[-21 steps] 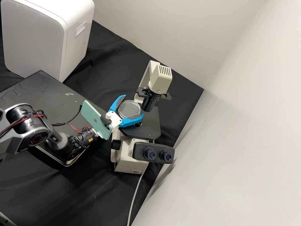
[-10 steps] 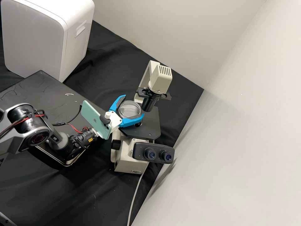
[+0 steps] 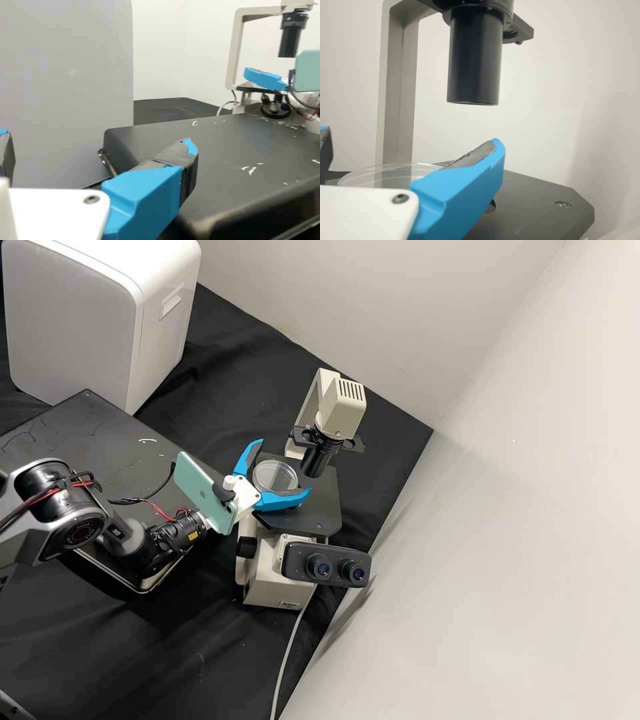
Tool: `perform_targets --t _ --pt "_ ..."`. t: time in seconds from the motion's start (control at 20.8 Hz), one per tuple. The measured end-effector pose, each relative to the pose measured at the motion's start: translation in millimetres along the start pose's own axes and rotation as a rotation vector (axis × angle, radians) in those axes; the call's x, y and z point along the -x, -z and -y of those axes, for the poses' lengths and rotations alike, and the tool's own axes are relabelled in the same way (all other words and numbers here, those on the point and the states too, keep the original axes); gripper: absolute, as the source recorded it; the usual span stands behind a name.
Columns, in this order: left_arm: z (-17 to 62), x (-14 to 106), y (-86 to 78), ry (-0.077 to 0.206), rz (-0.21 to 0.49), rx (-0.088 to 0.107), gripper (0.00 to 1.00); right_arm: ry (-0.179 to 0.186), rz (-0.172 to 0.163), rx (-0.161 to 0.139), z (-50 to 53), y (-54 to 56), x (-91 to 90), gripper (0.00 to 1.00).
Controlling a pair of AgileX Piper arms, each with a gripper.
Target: Place the petri dish on the microscope
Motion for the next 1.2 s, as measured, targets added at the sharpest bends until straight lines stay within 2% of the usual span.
perform_targets --t 0.19,0.38,0.63,0.82,0.91,1.01,1.06,1.15,1.2 --pt "-0.1 0.0 0.2 0.0 -0.001 0.0 1.0 -0.003 0.008 -0.006 0.4 1.7 0.0 1.0" --pt "-0.1 0.0 0.2 0.0 -0.001 0.0 1.0 0.015 0.024 -0.007 -3.0 5.6 3.8 1.0" --pt "-0.1 0.0 0.2 0.0 -0.001 0.0 1.0 0.036 0.045 -0.007 -6.6 8.8 18.9 1.0" --pt "-0.1 0.4 1.9 -0.007 -0.039 0.016 1.0 0.061 0.056 -0.022 -11.4 12.0 33.3 1.0" --pt "0.2 0.9 2.3 -0.01 -0.063 0.013 1.0 0.077 0.054 -0.019 -14.1 13.1 40.7 1.0" --pt "-0.7 1.7 2.2 -0.017 -0.077 0.013 1.0 0.088 0.063 -0.035 -17.4 14.1 48.0 1.0" --pt "-1.8 2.3 1.9 -0.024 -0.081 0.016 1.0 0.087 0.064 -0.041 -19.6 15.2 50.9 1.0" --pt "-5.4 4.4 1.9 -0.048 -0.103 0.043 1.0 0.091 0.062 -0.053 -22.6 16.7 54.9 1.0" --pt "-7.3 5.2 1.9 -0.058 -0.105 0.049 1.0 0.09 0.064 -0.053 -24.3 16.9 57.6 1.0"
